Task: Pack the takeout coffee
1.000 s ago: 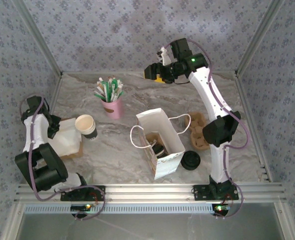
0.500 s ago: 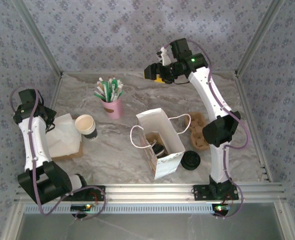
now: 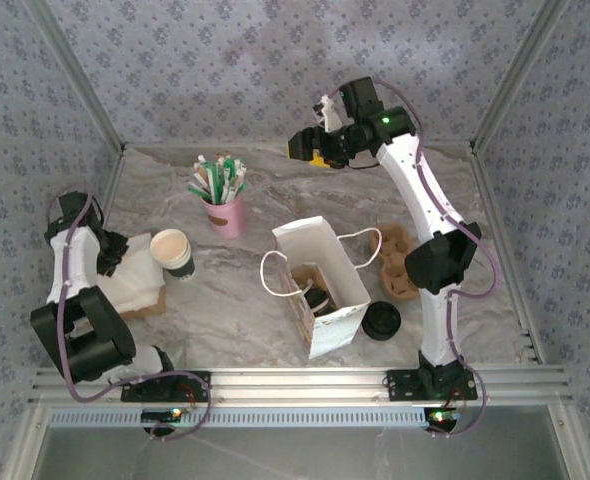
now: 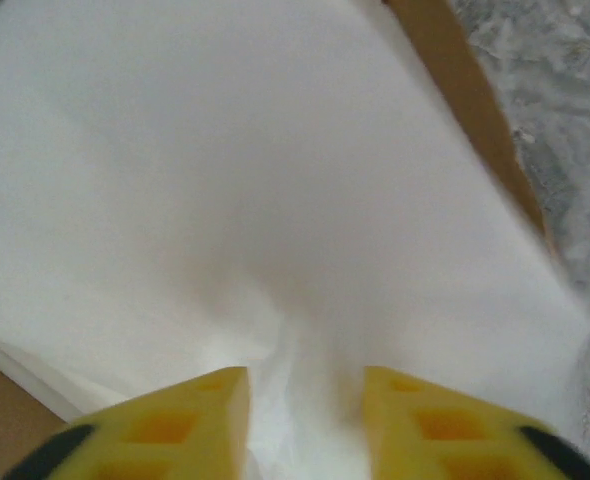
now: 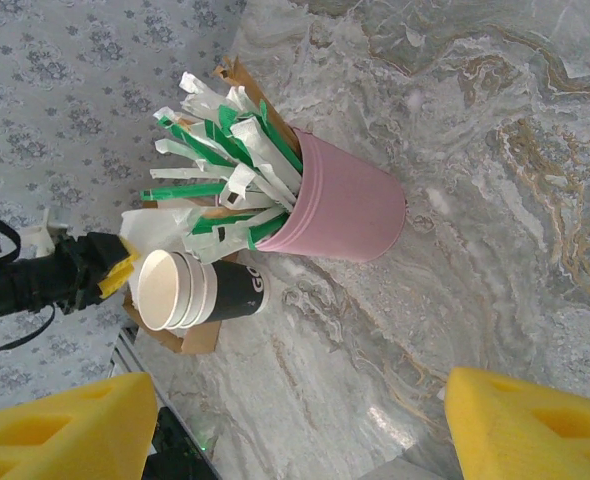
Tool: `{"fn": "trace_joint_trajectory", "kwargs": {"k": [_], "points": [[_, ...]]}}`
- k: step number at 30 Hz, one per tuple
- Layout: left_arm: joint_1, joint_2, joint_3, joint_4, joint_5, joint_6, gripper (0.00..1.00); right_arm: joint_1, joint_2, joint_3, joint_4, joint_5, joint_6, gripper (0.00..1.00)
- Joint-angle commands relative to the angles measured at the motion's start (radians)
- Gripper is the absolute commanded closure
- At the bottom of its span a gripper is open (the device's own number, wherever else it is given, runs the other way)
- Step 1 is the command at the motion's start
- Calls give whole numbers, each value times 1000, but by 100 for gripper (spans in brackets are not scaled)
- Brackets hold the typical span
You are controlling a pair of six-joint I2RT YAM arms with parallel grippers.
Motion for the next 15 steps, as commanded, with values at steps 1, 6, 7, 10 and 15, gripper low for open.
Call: {"fn": "trace_joint_trajectory", "kwargs": {"k": [1,6,7,10,15], "points": [[-3,7,2,34,-11,15,50,6,-25,31,-25,13,-19,22],[-3,48,25,38,-49,29,46,6,-18,33,-23,13,-17,22],[-3,61,30,41,-51,29,46,8,-18,32,-25,14,-18,22],[-4,108,38,57,-42,35,46,7,-15,33,-27,14,-19,22],[-8,173,50,82,-25,56,45,8,-12,32,-33,17,-22,22]]}}
